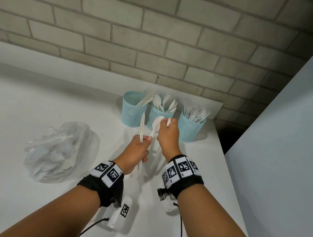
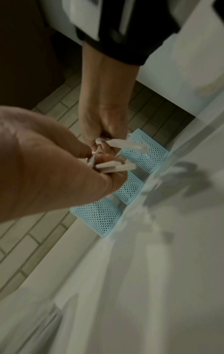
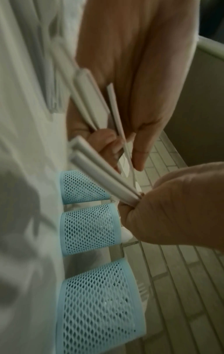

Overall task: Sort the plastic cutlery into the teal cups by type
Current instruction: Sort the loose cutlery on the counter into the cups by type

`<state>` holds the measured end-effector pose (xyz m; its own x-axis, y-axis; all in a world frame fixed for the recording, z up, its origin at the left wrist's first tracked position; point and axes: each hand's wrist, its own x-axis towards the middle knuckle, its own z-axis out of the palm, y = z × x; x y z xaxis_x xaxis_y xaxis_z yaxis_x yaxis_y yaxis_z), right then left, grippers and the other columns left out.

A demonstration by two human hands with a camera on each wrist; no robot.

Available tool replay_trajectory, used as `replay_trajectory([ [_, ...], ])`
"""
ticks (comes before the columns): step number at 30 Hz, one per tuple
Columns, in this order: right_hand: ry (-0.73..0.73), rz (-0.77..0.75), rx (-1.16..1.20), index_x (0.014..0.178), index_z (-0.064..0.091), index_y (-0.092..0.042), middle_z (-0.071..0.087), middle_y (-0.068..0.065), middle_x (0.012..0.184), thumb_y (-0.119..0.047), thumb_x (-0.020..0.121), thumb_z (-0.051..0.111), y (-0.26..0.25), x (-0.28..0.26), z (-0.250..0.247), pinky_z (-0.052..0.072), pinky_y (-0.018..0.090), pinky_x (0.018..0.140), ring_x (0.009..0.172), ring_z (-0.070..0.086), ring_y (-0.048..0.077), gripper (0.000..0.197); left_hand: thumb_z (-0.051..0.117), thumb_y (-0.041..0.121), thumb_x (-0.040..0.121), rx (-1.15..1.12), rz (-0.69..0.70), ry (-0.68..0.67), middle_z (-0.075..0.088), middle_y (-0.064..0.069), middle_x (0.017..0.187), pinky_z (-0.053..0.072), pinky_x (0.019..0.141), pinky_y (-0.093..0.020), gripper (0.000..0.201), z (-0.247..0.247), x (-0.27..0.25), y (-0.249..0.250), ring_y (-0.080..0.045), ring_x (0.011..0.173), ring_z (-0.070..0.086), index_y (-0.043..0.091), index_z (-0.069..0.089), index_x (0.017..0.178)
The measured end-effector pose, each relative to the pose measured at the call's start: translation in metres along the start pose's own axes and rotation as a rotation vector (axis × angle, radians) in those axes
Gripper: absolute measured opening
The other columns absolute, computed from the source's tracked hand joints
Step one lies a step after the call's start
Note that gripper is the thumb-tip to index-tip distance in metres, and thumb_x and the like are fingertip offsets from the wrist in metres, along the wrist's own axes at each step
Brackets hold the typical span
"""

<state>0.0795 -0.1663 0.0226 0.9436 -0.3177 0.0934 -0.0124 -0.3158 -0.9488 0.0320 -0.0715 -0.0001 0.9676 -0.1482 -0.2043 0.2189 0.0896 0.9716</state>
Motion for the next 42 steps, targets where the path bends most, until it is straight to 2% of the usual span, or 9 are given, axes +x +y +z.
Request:
replay_trajectory([
  [4,-0.100,0.162,0.264,0.103,0.049,-0.012,0.051,0.000,0.079,-0.022,0.097,0.045,-0.005,0.007,0.003,0.039,0.018,0.045,0.061,0.046,0.011,0.012,0.039,0.028,0.100,-0.011,0.017,-0.026,0.037,0.001,0.076,0.036,0.057,-0.021,0.015,-0.001,0.000,0.001,-0.010,0.062,0.035,0.013,0.039,0.102],
  [10,-0.238,0.149,0.422,0.095,0.056,-0.014,0.050,-0.003,0.068,-0.021,0.097,0.048,-0.016,0.014,0.006,0.038,0.016,0.044,0.054,0.047,0.007,0.010,0.038,0.034,0.100,-0.037,0.070,-0.010,0.039,0.002,0.077,0.036,0.055,-0.019,0.030,-0.001,0.003,0.009,-0.009,0.061,0.036,0.009,0.044,0.113],
  [16,0.001,0.060,0.624,0.095,0.043,-0.019,0.061,0.007,0.087,-0.007,0.100,0.037,-0.051,0.059,-0.012,0.056,0.024,0.058,0.065,0.063,0.015,0.015,0.030,0.029,0.102,-0.080,0.054,0.118,0.032,0.002,0.069,0.030,0.052,-0.019,0.024,-0.011,0.012,0.012,-0.009,0.058,0.030,0.012,0.046,0.106],
  [20,0.207,-0.152,0.655,0.094,0.048,-0.025,0.053,0.004,0.075,0.003,0.097,0.032,-0.071,0.094,-0.021,0.041,0.019,0.047,0.052,0.049,0.009,0.033,0.029,0.024,0.103,-0.110,0.052,0.133,0.035,0.001,0.068,0.030,0.050,-0.018,0.025,-0.012,0.020,0.016,-0.009,0.057,0.032,0.011,0.049,0.107],
  [24,0.420,-0.331,0.497,0.086,0.048,-0.025,0.050,0.001,0.074,-0.007,0.096,0.040,-0.076,0.117,-0.014,0.044,0.031,0.061,0.062,0.047,0.013,0.023,0.029,0.023,0.103,-0.133,0.065,0.119,0.038,0.001,0.069,0.032,0.051,-0.018,0.025,-0.009,0.030,0.025,-0.009,0.057,0.034,0.013,0.052,0.103],
  [28,0.528,-0.472,0.352,0.083,0.044,-0.027,0.054,-0.002,0.083,-0.011,0.095,0.048,-0.068,0.130,-0.005,0.044,0.022,0.077,0.075,0.051,0.009,0.020,0.030,0.024,0.103,-0.146,0.115,0.106,0.041,0.002,0.069,0.033,0.052,-0.019,0.026,-0.011,0.037,0.036,-0.009,0.057,0.036,0.019,0.054,0.092],
  [33,0.332,-0.502,0.013,0.084,0.046,-0.011,0.050,0.013,0.083,-0.014,0.096,0.047,-0.038,0.139,0.008,0.038,0.025,0.070,0.079,0.048,0.021,0.013,0.031,0.024,0.102,-0.166,0.160,0.107,0.042,0.002,0.069,0.034,0.053,-0.020,0.027,-0.015,0.046,0.043,-0.009,0.057,0.037,0.020,0.056,0.092],
  [38,0.030,-0.253,-0.708,0.109,0.064,-0.009,0.060,0.012,0.118,-0.030,0.101,0.029,-0.016,0.135,0.009,0.030,0.037,0.095,0.124,0.038,0.028,0.042,0.034,0.022,0.102,-0.175,0.158,0.095,0.045,0.002,0.070,0.036,0.054,-0.019,0.026,-0.016,0.049,0.039,-0.008,0.058,0.040,0.019,0.059,0.095],
  [42,-0.045,-0.247,-0.792,0.111,0.064,-0.013,0.061,0.004,0.123,-0.032,0.101,0.026,-0.019,0.127,0.006,0.022,0.039,0.103,0.135,0.027,0.022,0.043,0.039,0.016,0.100,-0.202,0.116,0.091,0.049,0.003,0.072,0.039,0.054,-0.017,0.022,-0.015,0.050,0.037,-0.007,0.059,0.043,0.013,0.059,0.108],
])
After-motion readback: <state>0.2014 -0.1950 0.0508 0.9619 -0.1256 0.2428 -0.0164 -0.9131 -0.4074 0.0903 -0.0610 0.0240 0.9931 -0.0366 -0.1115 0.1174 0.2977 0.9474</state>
